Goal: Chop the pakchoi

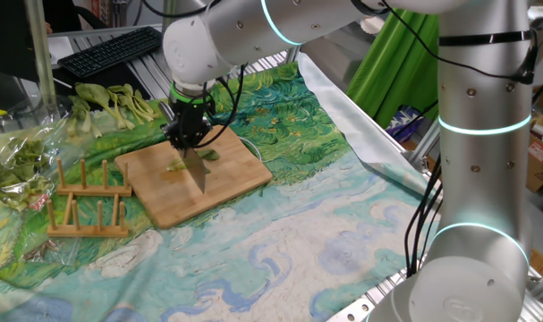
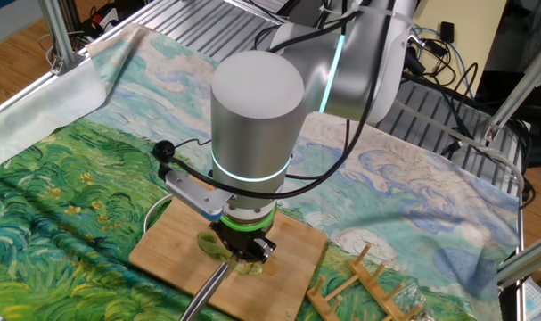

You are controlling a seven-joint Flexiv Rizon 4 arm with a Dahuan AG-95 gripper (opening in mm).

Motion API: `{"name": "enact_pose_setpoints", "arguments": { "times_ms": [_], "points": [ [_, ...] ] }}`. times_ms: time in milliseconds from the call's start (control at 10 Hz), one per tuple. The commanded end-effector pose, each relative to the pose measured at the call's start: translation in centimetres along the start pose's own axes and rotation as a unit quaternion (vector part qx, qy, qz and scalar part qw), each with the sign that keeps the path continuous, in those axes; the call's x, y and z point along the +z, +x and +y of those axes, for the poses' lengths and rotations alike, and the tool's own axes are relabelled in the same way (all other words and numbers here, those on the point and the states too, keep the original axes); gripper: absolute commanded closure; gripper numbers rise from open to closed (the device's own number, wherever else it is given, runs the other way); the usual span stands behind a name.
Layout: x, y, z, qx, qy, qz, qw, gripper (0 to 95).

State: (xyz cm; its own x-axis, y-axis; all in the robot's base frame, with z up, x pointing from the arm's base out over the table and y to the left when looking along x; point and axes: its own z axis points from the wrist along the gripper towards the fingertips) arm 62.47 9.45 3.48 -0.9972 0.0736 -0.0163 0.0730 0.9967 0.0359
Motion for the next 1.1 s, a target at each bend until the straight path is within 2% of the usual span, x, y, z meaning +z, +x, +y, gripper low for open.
{"name": "enact_pose_setpoints", "arguments": {
  "times_ms": [100, 400, 600, 700, 1100],
  "points": [
    [1.6, -0.1, 0.3, 0.001, 0.002, -0.014, 0.9999, 95.0],
    [0.8, 0.0, 0.2, 0.003, 0.001, -0.009, 1.0, 95.0],
    [0.9, 0.4, 0.2, 0.006, 0.001, -0.001, 1.0, 95.0],
    [1.0, 0.5, 0.2, 0.007, 0.002, -0.002, 1.0, 95.0],
    [0.5, -0.8, 0.2, 0.011, 0.004, -0.009, 0.9999, 95.0]
  ]
}}
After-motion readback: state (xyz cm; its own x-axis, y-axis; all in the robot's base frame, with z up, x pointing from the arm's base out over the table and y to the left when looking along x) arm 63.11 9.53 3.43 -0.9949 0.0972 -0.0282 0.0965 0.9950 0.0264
